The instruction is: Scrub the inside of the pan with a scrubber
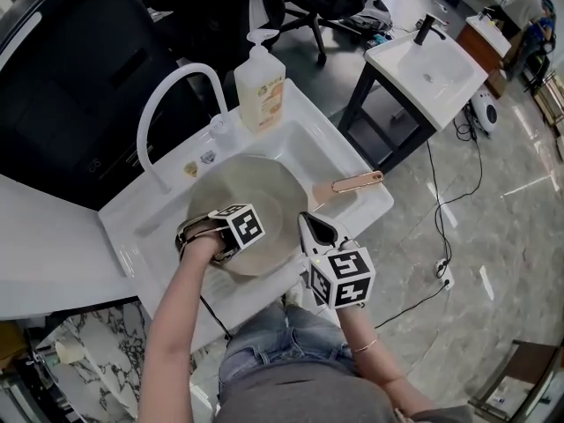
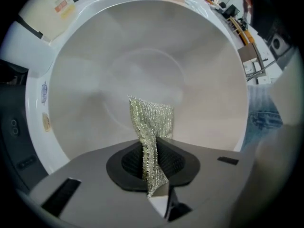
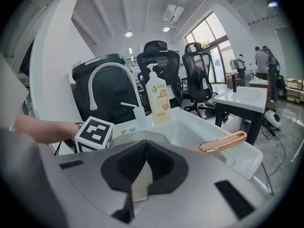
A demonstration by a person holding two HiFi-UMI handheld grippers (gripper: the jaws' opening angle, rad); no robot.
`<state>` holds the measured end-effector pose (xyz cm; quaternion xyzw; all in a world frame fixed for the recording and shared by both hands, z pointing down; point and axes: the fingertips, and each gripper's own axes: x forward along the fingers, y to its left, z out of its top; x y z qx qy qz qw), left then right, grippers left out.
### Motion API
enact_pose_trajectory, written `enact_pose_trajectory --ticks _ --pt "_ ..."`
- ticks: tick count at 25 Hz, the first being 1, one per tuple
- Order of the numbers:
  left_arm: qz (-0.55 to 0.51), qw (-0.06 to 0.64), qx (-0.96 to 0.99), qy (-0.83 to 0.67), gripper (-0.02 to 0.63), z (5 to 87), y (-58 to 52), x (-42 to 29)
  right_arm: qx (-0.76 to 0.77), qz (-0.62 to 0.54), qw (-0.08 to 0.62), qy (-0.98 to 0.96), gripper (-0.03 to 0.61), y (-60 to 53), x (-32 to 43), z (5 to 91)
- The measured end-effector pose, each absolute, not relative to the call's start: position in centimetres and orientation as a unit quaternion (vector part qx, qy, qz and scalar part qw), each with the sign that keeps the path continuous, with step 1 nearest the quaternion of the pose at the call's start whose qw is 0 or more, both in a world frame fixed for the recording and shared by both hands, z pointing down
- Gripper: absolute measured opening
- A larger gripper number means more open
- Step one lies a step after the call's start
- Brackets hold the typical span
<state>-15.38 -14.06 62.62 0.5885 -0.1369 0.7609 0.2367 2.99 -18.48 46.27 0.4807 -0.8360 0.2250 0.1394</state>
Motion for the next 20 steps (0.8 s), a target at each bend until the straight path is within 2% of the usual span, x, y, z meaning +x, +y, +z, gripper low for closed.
enact_pose_trajectory --ticks 6,11,20 --pt "0.797 0.184 0.556 -0.145 0.06 62.2 -15.7 -17.5 0.48 0.224 0.139 -0.837 0.011 -18.8 3.0 46.0" --pt "0.82 0.113 0.532 -0.182 0.06 61.9 -18.5 -19.2 0.482 0.224 0.137 -0.836 0.011 -19.0 3.2 46.0" --pt "0.803 -0.016 0.524 -0.285 0.06 60.1 -23.2 -20.7 0.488 0.22 0.137 -0.834 0.011 -18.3 3.9 45.8"
